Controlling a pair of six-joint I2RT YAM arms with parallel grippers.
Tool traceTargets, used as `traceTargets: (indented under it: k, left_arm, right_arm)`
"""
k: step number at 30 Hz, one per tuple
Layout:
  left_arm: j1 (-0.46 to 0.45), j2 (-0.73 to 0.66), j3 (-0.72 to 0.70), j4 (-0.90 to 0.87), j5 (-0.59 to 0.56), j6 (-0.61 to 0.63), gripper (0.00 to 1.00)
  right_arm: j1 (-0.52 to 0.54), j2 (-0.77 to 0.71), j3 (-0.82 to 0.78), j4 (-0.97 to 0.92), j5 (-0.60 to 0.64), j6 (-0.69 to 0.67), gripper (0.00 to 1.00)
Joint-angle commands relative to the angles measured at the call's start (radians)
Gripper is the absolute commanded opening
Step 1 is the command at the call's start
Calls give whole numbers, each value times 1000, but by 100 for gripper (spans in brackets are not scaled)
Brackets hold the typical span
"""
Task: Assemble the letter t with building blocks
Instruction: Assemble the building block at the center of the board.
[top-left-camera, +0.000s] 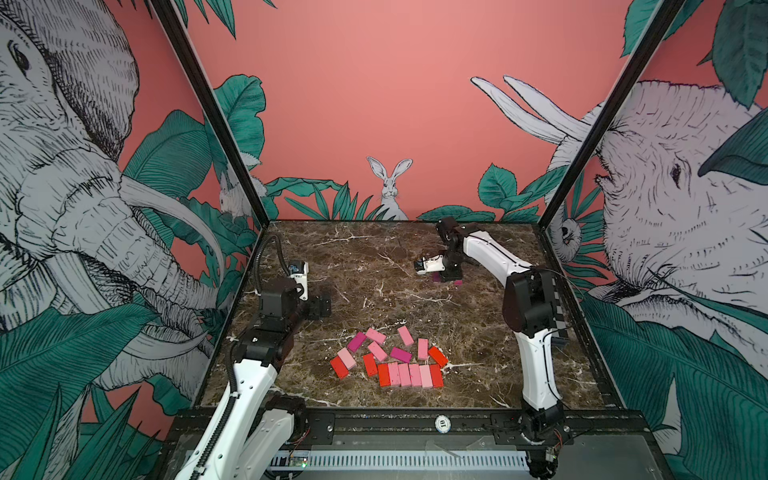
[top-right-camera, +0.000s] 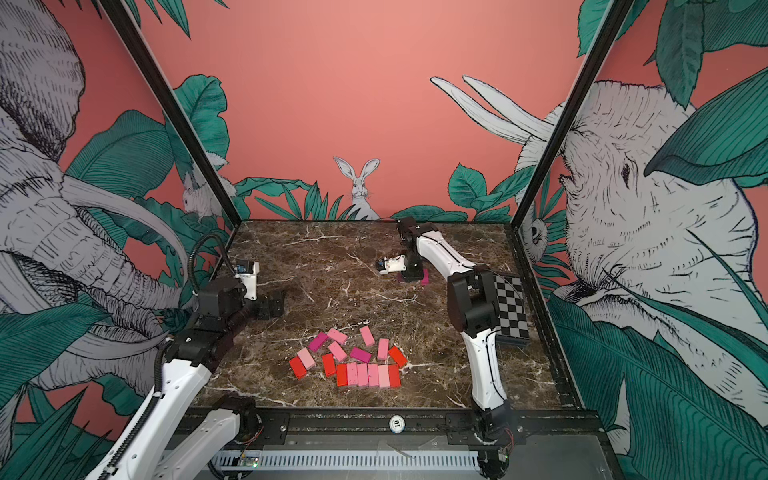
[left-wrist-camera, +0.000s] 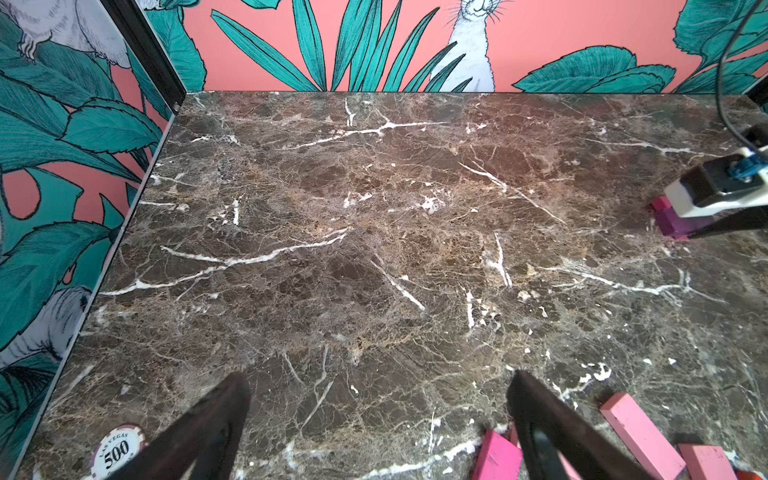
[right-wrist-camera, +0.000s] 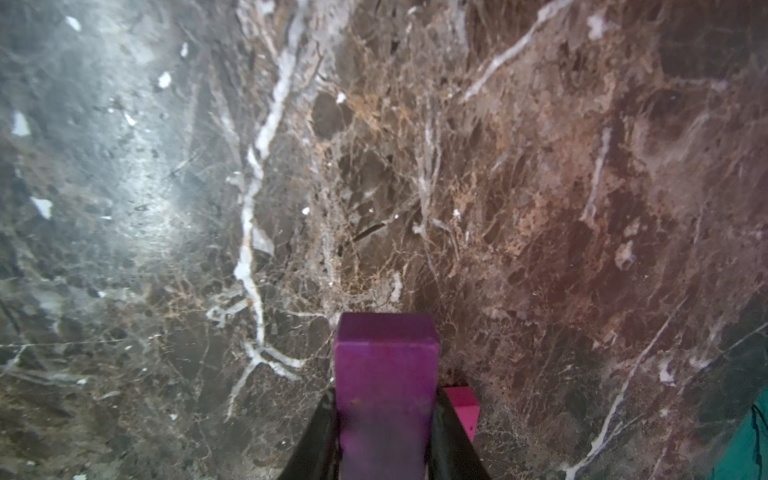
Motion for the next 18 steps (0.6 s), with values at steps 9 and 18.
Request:
traceTargets:
  k: [9,18]
  left_arm:
    - [1,-12,-17,14,-6,1,99]
    - [1,-12,-17,12,-6,1,99]
  right_arm:
    - [-19,64,-16,53,-1,21,3]
    - [-28,78,-20,55,-7,20,4]
